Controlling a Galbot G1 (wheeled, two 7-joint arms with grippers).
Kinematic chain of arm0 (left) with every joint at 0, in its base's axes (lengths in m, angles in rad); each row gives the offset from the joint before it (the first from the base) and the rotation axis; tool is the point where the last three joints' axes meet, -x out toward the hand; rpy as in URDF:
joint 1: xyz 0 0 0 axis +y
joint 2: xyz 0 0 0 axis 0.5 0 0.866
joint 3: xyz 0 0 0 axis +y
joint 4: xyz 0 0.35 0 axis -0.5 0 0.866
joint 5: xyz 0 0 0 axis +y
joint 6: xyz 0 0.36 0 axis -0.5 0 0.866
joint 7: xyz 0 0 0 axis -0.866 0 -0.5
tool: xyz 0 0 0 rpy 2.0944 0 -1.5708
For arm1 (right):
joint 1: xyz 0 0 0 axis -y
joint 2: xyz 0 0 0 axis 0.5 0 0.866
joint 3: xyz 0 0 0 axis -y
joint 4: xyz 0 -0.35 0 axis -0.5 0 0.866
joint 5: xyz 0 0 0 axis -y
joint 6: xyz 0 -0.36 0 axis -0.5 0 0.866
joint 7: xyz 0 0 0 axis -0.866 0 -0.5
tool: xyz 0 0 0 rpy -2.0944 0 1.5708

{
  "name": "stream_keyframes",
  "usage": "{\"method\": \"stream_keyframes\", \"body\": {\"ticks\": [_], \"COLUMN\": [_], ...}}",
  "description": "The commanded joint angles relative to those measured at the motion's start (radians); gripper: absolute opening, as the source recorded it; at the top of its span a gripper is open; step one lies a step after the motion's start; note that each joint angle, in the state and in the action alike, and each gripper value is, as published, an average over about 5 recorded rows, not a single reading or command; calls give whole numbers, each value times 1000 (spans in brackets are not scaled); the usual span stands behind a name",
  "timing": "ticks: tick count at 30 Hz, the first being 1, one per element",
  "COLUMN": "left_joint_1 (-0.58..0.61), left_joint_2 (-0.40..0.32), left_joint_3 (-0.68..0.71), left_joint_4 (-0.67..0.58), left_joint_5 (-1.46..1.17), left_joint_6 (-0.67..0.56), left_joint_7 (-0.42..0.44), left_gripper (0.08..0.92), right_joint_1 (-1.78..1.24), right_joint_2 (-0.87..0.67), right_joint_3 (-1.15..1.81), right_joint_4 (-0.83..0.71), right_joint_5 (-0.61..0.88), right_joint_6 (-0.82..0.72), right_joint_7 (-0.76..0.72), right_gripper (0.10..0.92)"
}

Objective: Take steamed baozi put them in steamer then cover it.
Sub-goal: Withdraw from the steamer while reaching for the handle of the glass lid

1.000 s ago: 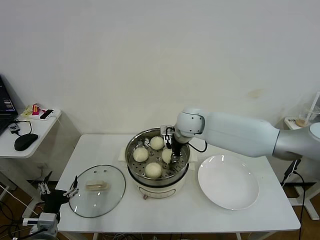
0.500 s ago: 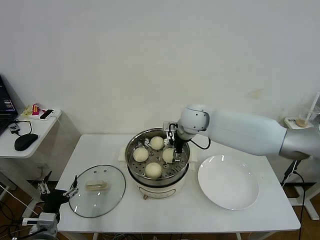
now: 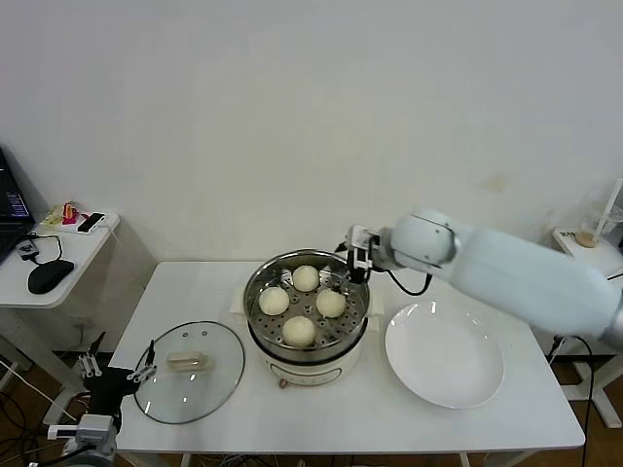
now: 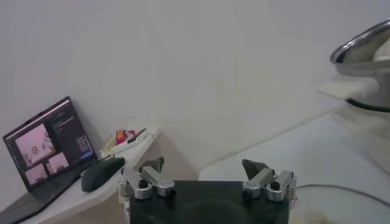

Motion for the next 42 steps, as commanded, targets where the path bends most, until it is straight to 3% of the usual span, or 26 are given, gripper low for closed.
{"method": "stream_keyframes", "body": {"ticks": [1, 5, 9, 18, 24, 29, 42], "left_joint_1": [0, -4, -13, 7, 75, 55, -93], "left_joint_2": [-3, -3, 3, 50, 114, 138, 145], "left_joint_3": [13, 25, 47, 78, 53, 62, 157], "left_joint_4": [16, 39, 69, 139, 179, 256, 357], "left_joint_5": [3, 18, 70, 433, 887, 1132, 1193], "left_joint_6": [-47, -77, -112, -178, -172, -166, -164], "left_joint_7": [-4, -14, -24, -102, -78, -71, -67], "left_gripper": [823, 823, 823, 823, 823, 823, 823], "right_joint_1": [-824, -1125, -1336, -1644, -1707, -1703, -1759], "right_joint_2": [-35, 123, 280, 515, 564, 587, 650], "right_joint_3": [874, 1251, 1508, 1737, 1788, 1807, 1796], "right_joint_4": [130, 122, 135, 219, 214, 190, 239], "right_joint_5": [-154, -246, -247, -229, -286, -309, -371], "right_joint_6": [392, 534, 620, 643, 663, 678, 706], "right_joint_7": [415, 346, 229, 118, 166, 187, 194], "right_gripper": [823, 823, 823, 823, 823, 823, 823]}}
